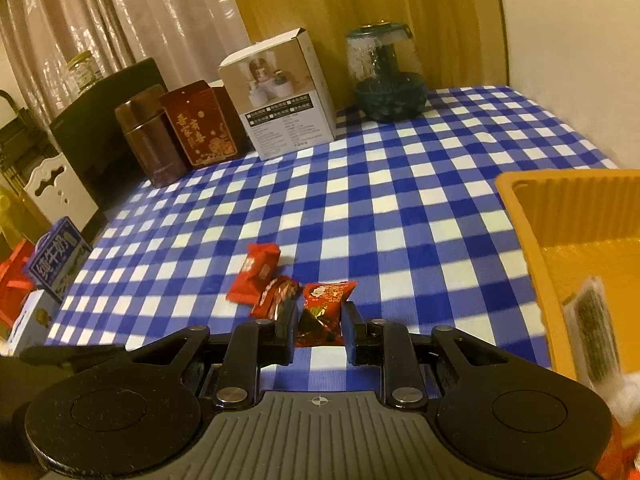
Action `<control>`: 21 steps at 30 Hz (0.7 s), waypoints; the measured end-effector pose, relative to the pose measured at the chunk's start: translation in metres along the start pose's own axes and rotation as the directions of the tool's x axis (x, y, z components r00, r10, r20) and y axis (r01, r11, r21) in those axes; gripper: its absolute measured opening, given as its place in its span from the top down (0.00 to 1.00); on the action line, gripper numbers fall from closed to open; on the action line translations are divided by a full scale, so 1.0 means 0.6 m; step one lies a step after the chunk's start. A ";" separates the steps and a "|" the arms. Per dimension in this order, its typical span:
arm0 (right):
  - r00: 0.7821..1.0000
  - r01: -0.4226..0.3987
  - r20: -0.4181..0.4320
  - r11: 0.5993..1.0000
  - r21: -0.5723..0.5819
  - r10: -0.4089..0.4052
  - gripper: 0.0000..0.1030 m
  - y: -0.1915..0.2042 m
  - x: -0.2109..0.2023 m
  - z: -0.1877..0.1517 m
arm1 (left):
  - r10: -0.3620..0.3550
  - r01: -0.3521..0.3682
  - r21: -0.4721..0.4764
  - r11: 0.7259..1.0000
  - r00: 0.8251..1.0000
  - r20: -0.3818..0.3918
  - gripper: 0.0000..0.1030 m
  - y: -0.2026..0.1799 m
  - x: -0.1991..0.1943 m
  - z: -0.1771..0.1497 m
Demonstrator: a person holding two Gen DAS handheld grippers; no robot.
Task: Organize snacks
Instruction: 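Grasp the clear biscuit packet with the left gripper while the right gripper holds the red candy, then carry the red candy and biscuit packet over the orange tray with both grippers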
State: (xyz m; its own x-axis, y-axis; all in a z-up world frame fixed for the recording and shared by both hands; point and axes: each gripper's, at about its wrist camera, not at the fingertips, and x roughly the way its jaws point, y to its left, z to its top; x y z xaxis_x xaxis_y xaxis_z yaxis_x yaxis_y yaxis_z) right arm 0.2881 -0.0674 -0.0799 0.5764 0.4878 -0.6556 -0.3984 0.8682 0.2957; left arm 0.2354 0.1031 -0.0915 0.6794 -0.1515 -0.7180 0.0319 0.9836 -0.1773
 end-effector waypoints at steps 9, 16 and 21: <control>0.999 0.033 0.025 0.999 -0.019 -0.032 0.77 0.020 -0.086 -0.034 | 0.011 -0.005 -0.097 0.995 0.998 0.063 0.74 -0.016 -0.074 -0.010; 0.998 0.045 0.042 0.999 -0.011 -0.045 0.77 0.034 -0.163 -0.051 | 0.007 0.006 -0.149 0.989 0.996 0.086 0.74 -0.042 -0.137 -0.016; 0.997 0.049 0.057 0.999 -0.017 -0.048 0.77 0.049 -0.212 -0.059 | 0.003 0.012 -0.162 0.987 0.996 0.091 0.74 -0.070 -0.175 -0.025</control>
State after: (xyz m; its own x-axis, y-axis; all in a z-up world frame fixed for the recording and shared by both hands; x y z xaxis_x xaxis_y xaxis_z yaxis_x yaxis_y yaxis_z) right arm 0.1776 -0.1070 -0.0127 0.6347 0.4501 -0.6282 -0.3822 0.8893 0.2511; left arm 0.1516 0.0763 -0.0185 0.7436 -0.1393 -0.6539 -0.0788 0.9530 -0.2926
